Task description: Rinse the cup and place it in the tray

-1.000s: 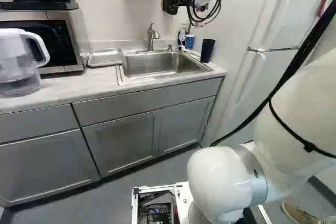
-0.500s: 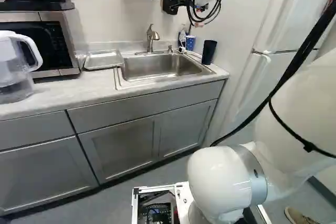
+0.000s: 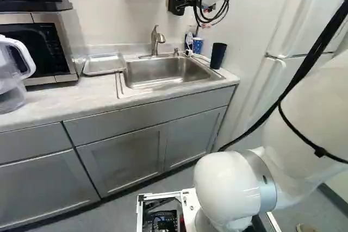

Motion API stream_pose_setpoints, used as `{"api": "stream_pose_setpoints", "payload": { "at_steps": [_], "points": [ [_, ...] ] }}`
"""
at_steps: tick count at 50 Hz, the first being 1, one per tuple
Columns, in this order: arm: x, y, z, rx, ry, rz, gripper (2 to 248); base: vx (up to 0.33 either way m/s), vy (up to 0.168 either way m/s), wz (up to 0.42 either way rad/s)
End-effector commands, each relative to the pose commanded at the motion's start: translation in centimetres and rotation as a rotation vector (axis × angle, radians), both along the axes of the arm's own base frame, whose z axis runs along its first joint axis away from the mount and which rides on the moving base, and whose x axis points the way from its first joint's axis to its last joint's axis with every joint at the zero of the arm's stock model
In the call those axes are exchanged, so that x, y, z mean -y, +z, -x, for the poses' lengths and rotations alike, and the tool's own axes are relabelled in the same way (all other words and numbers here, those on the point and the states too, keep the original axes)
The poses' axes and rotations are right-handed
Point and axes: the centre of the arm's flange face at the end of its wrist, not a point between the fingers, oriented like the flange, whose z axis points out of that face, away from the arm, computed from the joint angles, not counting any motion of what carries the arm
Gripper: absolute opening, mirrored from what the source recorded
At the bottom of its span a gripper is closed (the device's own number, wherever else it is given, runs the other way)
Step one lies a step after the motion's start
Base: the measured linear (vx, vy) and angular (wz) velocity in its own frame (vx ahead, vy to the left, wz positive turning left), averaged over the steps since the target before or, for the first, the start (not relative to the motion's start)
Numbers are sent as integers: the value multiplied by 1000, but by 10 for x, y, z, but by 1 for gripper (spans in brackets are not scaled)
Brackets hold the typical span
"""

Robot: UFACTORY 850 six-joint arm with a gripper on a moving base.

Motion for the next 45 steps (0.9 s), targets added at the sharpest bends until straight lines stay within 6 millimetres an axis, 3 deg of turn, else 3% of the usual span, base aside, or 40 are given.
{"api": "stream_pose_setpoints", "payload": {
  "at_steps": [29,45],
  "points": [
    [0,1,-16,-3,1,0,247,21,0,-4],
    [-7,0,-40,-15,13,0,247,0,0,0]
  ]
}}
